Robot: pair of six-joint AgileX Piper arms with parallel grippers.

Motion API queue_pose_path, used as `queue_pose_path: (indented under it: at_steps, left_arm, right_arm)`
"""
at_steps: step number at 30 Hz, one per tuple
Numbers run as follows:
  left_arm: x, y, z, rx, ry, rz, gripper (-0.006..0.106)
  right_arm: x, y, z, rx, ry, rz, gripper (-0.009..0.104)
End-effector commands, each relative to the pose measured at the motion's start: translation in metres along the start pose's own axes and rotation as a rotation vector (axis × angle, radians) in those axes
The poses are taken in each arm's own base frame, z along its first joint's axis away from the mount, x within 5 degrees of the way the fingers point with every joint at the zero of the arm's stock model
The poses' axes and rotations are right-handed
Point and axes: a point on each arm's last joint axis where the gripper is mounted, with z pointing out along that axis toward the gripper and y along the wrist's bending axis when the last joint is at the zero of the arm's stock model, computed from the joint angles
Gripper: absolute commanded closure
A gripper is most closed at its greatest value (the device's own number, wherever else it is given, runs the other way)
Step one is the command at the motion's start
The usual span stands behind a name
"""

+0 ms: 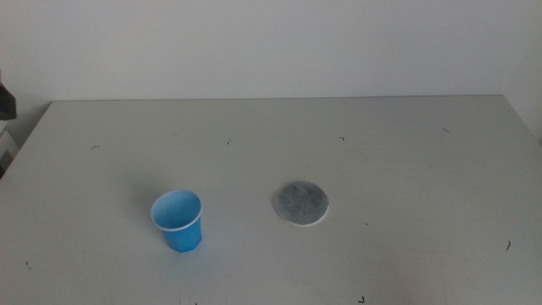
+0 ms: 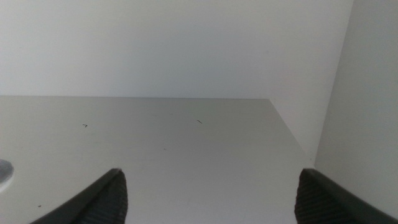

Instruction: Place an empty cup on a cup mat.

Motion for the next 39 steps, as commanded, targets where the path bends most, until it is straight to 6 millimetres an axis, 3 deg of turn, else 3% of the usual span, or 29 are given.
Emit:
queue_pose_path:
  at_steps: [1,16,28,39]
  left_arm:
    - [-0.011,-0.003,-0.002,0.025,-0.054,-0.023,-0.004]
    - [-0.01,-0.029,0.086,0.188,0.319,-0.059,-0.004]
    - [0.003,-0.081,0.149,0.227,0.449,0.086,-0.004]
    - [0.023,-0.091,0.215,0.2,0.598,0.089,-0.004]
  right_arm:
    - [-0.012,0.0,-0.003,-0.001,-0.109,-0.017,0.001]
    - [-0.012,0.0,-0.003,-0.001,-0.109,-0.017,0.001]
    - [-0.012,0.0,-0.003,-0.001,-0.109,-0.017,0.001]
    - [-0.012,0.0,-0.003,-0.001,-0.109,-0.017,0.001]
